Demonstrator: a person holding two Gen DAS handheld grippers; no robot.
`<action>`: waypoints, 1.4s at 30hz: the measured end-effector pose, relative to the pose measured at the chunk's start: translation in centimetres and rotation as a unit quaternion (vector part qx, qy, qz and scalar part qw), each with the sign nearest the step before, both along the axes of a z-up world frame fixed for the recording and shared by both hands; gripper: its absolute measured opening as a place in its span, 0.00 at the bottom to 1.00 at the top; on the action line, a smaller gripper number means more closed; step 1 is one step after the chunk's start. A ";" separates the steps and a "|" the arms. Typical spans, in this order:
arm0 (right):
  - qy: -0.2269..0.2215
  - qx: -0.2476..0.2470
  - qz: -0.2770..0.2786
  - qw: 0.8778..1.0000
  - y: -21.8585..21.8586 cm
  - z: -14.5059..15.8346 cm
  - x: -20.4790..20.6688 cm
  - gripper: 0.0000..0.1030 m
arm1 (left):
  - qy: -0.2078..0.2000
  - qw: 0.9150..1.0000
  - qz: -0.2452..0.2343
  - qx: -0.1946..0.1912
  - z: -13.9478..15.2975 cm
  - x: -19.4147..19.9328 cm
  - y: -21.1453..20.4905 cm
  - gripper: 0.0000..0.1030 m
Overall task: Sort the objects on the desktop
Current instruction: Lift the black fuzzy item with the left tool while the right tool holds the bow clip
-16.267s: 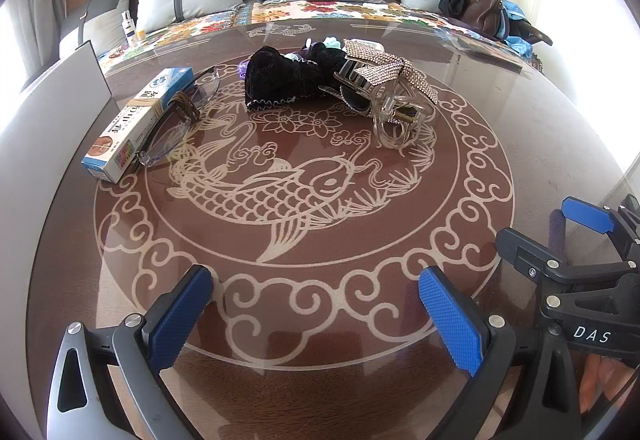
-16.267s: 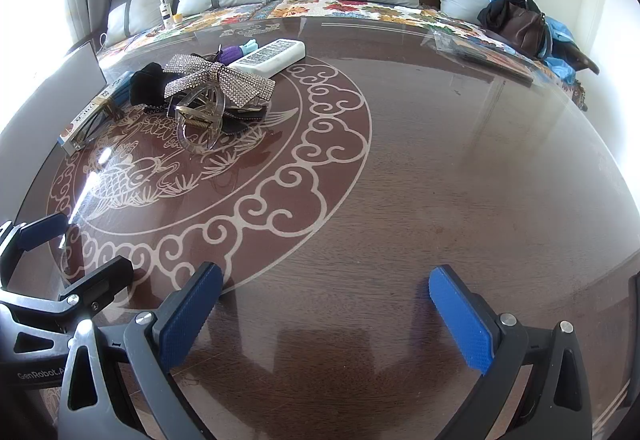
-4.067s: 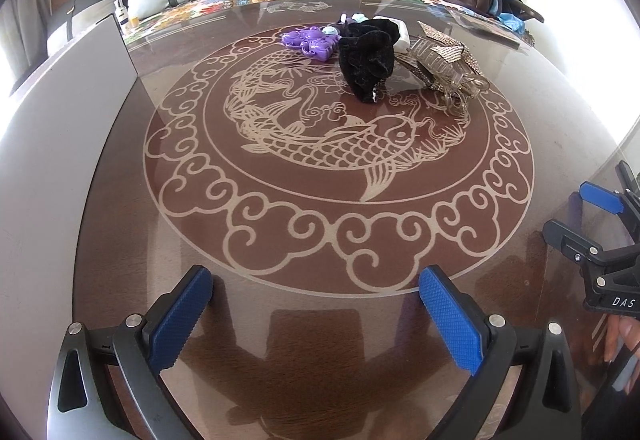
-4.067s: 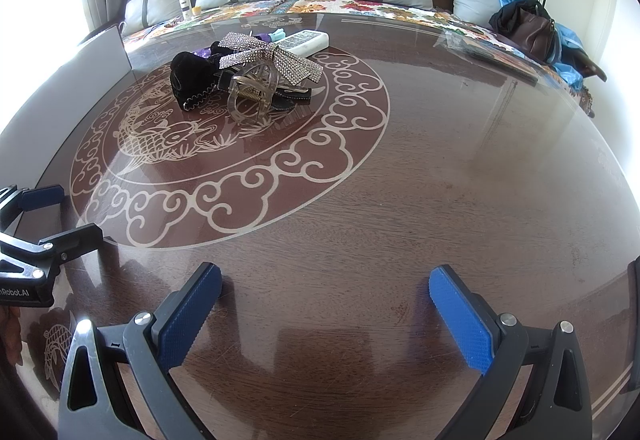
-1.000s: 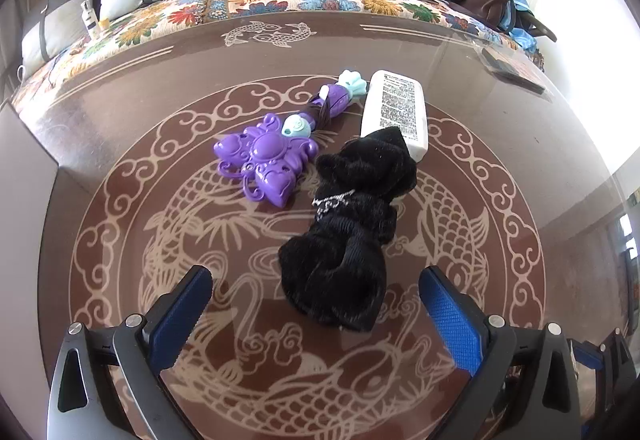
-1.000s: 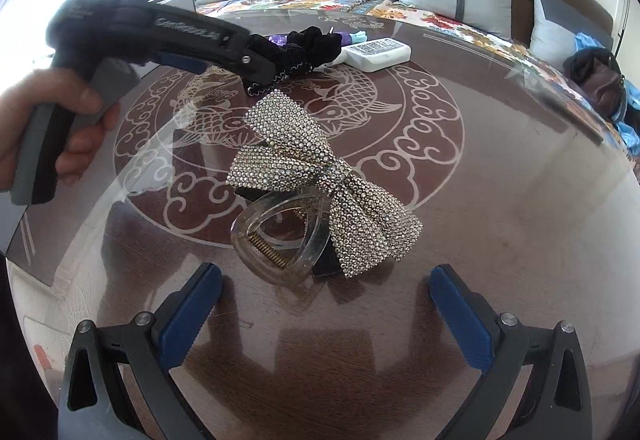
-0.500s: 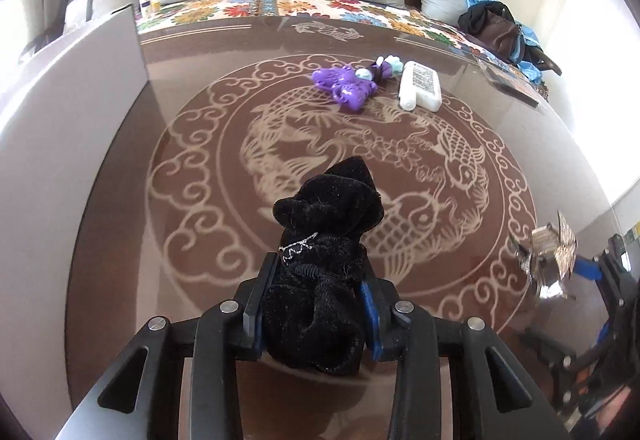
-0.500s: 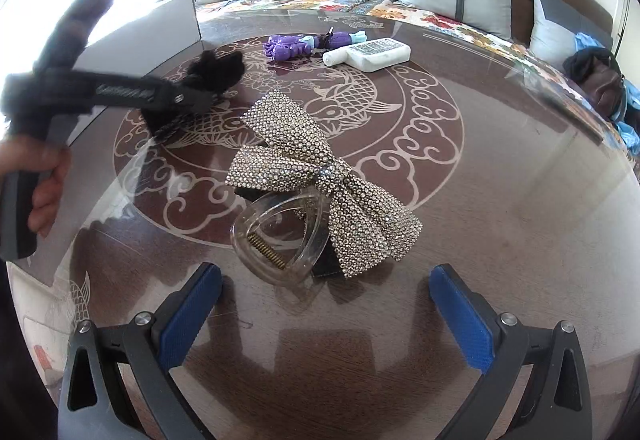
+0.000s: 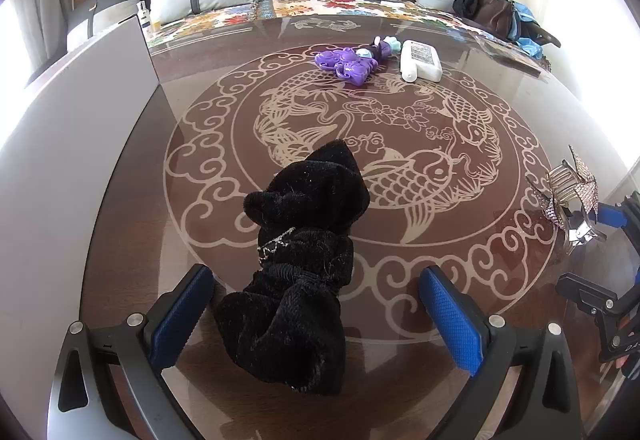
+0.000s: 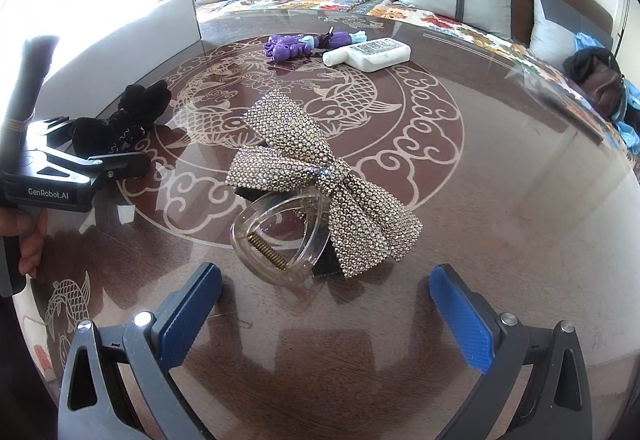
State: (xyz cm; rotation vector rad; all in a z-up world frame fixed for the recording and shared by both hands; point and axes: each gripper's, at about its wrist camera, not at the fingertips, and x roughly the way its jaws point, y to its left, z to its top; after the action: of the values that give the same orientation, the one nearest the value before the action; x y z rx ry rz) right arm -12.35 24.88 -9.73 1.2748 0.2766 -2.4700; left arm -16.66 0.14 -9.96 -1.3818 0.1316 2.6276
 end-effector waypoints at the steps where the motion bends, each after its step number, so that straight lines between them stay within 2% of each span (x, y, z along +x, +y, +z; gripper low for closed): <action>1: 0.000 0.000 0.000 1.000 0.0 0.0 0.0 1.00 | 0.000 1.000 0.000 -0.001 0.0 0.0 0.0 1.00; 34: 0.000 0.000 0.000 1.000 0.0 0.0 0.0 1.00 | -0.001 1.000 -0.001 0.000 -0.1 -0.1 0.1 1.00; 36: -0.015 0.006 0.013 1.000 -0.1 0.1 -0.2 1.00 | -0.015 1.000 -0.011 -0.002 0.0 -0.4 0.1 1.00; 38: -0.038 0.024 0.035 0.998 0.0 0.7 -0.7 1.00 | -0.047 0.998 -0.032 -0.008 0.2 -1.1 0.1 1.00; 40: -0.019 0.042 0.069 0.997 0.0 2.0 -0.7 1.00 | -0.056 0.997 -0.047 0.001 0.3 -1.3 0.1 1.00; 41: -0.005 0.063 0.088 0.994 -0.3 2.7 -0.7 1.00 | -0.053 0.997 -0.053 0.009 0.5 -1.3 0.0 0.96; 42: 0.006 0.087 0.105 0.991 -0.7 3.1 -0.9 1.00 | -0.046 0.997 -0.057 0.009 0.7 -1.2 0.1 0.81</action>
State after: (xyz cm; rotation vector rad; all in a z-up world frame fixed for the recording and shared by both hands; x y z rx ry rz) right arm -13.23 24.18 -6.59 1.2280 0.6084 -2.3159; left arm -17.89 0.20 -9.30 -1.4431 0.1697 2.4628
